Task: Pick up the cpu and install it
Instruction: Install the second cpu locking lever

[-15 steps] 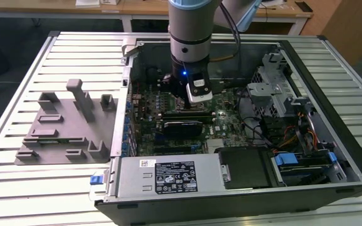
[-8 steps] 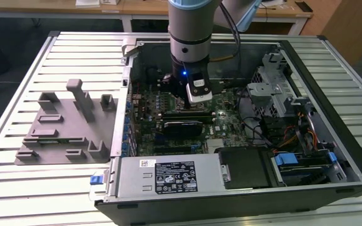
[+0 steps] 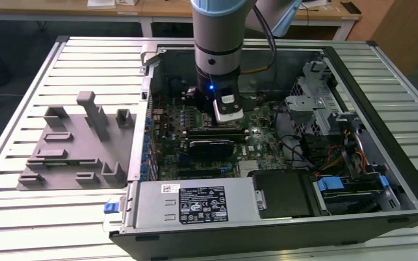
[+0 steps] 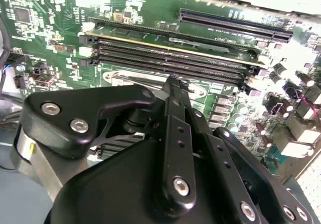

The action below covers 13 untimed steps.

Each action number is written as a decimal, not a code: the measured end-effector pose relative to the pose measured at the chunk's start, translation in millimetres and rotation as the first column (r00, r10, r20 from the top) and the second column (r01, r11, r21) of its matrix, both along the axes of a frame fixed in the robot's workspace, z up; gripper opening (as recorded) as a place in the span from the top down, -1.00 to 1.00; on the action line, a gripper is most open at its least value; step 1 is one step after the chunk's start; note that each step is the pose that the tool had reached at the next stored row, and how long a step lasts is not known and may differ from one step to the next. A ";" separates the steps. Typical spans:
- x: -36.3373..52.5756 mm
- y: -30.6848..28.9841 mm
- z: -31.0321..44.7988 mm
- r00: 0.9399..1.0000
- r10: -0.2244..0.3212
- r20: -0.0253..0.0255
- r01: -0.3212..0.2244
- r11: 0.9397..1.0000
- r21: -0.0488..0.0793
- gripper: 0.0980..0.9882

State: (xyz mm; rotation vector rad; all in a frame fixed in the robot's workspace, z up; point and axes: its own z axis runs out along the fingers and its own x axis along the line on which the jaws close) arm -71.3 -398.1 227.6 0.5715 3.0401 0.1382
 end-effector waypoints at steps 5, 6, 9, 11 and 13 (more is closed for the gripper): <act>-4.3 -4.9 -3.8 1.000 0.001 0.000 -0.001 1.000 0.014 0.98; -5.2 -5.7 -4.4 1.000 0.001 0.000 -0.001 1.000 0.021 0.98; -8.5 -7.7 -6.0 1.000 0.003 0.000 -0.003 0.999 0.045 0.98; -9.9 -8.4 -7.1 1.000 0.006 0.000 -0.006 0.998 0.065 0.98; -10.6 -8.7 -7.9 1.000 0.015 0.000 -0.015 0.997 0.074 0.98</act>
